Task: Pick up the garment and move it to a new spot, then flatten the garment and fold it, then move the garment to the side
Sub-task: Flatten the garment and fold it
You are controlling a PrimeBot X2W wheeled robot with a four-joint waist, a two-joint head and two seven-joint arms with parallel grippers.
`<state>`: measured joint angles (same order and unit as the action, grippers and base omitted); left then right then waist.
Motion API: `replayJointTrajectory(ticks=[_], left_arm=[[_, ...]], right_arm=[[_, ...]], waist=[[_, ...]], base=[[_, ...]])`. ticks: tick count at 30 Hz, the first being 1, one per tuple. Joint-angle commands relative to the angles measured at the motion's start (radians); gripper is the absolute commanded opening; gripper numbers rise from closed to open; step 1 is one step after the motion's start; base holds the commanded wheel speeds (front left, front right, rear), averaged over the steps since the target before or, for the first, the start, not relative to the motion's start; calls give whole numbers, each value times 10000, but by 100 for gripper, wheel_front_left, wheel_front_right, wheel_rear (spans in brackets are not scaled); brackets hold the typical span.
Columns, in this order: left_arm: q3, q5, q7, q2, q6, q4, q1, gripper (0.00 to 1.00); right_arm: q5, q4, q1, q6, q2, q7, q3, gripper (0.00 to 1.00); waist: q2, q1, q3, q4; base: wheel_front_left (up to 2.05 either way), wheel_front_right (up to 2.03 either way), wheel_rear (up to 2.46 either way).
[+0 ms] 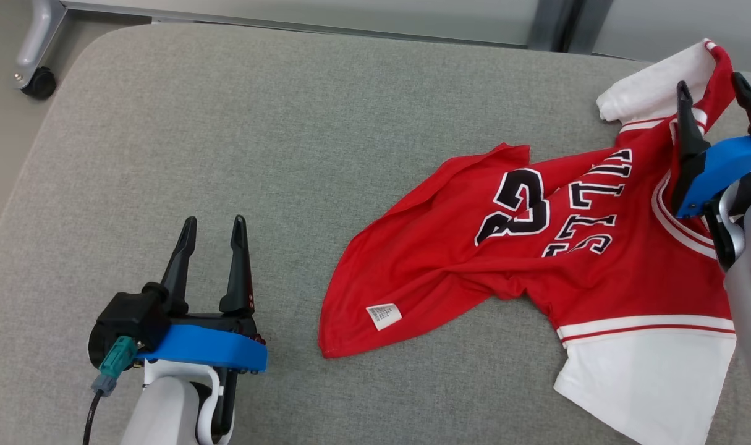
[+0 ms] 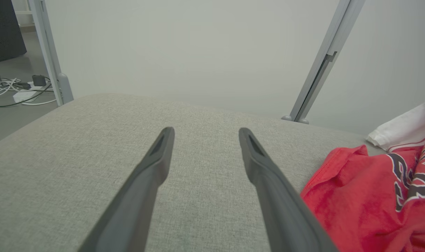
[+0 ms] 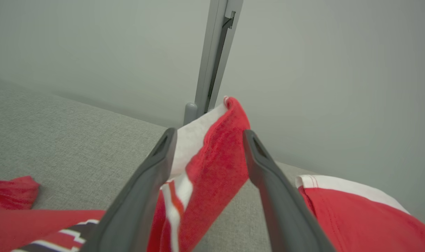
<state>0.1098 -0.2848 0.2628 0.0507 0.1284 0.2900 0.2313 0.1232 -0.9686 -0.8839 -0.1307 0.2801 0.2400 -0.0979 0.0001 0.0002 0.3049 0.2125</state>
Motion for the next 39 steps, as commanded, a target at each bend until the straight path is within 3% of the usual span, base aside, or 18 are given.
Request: replayJointTrajectory(ticks=[1,7,23,39], left_arm=[[-34,-4,25,-7,-16,6,167,100],[-287,210,25,-5,-31,69,-102,100],[-1370,670,27,4,-2,17,-1161,100],[-1481,851,27,1,17,8,-1681,100]], right_arm=[[85,-87,-121,-1,-49,85,-28,100],[56,-123,338,-1,-422,254,-145,100],[-1740,5257,4738,-1,-1517,256,501,100],[-1845,8523,8388,-1,-2271,-306,338,100]], waist=[[-1,-2,-25,-61],[-1,-2,-348,-549],[-1,-2,-1765,-1798],[-1,-2,-2315,-1919]], base=[[0,0,0],[0,0,0],[0,0,0],[0,0,0]])
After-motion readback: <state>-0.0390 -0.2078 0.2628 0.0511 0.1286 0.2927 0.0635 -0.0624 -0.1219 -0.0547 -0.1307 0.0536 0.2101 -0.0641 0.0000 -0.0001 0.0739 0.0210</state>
